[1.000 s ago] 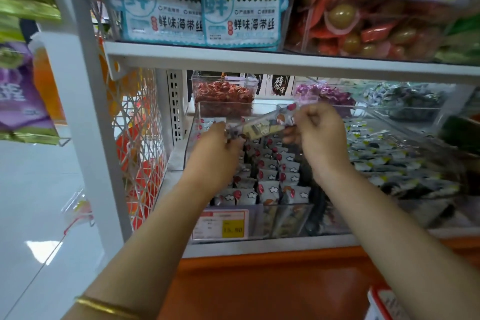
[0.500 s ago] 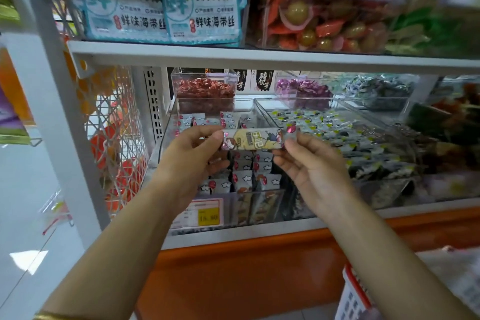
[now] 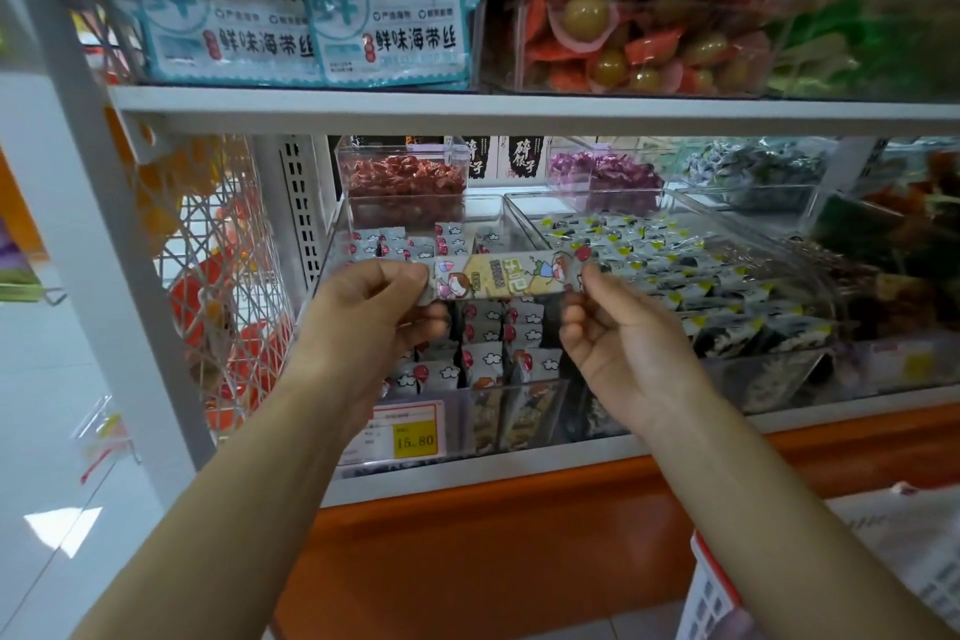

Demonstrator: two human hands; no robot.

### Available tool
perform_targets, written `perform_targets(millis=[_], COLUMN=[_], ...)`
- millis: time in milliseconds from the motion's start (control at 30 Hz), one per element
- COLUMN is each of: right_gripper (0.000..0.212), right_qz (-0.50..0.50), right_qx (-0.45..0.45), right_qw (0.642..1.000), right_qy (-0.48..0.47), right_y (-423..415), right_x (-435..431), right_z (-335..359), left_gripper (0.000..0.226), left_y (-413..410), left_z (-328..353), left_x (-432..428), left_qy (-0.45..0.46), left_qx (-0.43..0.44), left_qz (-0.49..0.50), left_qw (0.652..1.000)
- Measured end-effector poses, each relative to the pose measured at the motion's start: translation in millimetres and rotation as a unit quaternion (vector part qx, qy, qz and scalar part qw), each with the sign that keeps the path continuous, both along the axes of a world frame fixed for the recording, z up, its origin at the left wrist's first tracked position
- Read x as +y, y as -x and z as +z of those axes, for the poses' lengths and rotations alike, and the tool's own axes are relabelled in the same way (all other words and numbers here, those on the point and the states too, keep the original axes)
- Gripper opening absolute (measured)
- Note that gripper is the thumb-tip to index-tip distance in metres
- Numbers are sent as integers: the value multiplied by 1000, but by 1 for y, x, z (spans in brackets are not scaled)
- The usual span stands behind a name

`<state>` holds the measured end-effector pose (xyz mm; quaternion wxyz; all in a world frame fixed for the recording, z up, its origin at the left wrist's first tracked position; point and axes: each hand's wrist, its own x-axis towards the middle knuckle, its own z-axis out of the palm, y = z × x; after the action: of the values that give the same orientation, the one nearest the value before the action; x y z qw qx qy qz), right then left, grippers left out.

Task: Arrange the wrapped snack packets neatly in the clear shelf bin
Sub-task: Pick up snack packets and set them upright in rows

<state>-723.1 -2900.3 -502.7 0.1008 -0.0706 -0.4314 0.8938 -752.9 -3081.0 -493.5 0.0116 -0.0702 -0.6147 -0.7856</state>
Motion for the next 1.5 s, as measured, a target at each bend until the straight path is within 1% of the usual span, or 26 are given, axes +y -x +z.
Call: perform_targets(millis=[100,167,300,433,600,667,733,867,933,1033,1067,1133,1167,1200,1233,1300,1333,1400,1500], right_gripper=[10,10,9,5,16,17,17,18,18,6,9,17,14,8,7,18,20,18,17], right_qz=[5,10,8,20,43,38,19,-24,-45,-49,-47,-55,-68,-78,-87,-88,-87,-92,-96], right_qx=[-13,-17,-12,18,48,55,61,87,90,100,108,120,125,132,139,148,152,149,132], right_qw=[999,998,995,995,996,997,998,994,991,988,985,970,958,948,940,932,926,913,921], right_qy=[40,67,103,95,66,44,12,-66,-91,-109,-125,-204,-249,-280,-300,-320,-335,-368,-354], right_y=[2,3,3,1,-1,0,0,0,1,2,1,1,0,0,0,1,1,0,0], right_x=[1,2,3,6,8,8,9,9,8,8,8,8,7,7,6,7,7,7,7], right_z=[0,0,0,3,3,2,0,-4,-4,-5,-5,-8,-9,-10,-11,-13,-13,-12,-11], left_gripper=[25,22,14,9,13,9,12,7,9,12,14,21,24,27,28,31,33,36,35], left_y=[-3,-5,-5,-2,-1,-1,-1,-3,-4,-4,-4,-5,-5,-6,-7,-9,-9,-10,-11], left_z=[2,3,5,6,6,6,5,6,6,4,4,4,4,4,3,3,4,4,6], left_x=[1,3,5,1,-3,-3,-3,-4,-3,-2,-2,-2,-1,-1,0,0,0,-1,-2], left_qy=[-8,-19,-38,-59,-79,-83,-88,-74,-42,-11,-5,12,29,50,71,112,130,157,194], left_qx=[-10,-25,-37,-48,-68,-70,-71,-63,-42,-20,-18,-7,4,19,36,65,76,92,112], left_qz=[-37,-61,-78,-88,-84,-84,-87,-124,-122,-101,-97,-91,-88,-82,-74,-64,-63,-64,-65], left_qw=[999,998,996,993,991,991,990,987,991,995,995,996,996,995,994,989,987,981,972])
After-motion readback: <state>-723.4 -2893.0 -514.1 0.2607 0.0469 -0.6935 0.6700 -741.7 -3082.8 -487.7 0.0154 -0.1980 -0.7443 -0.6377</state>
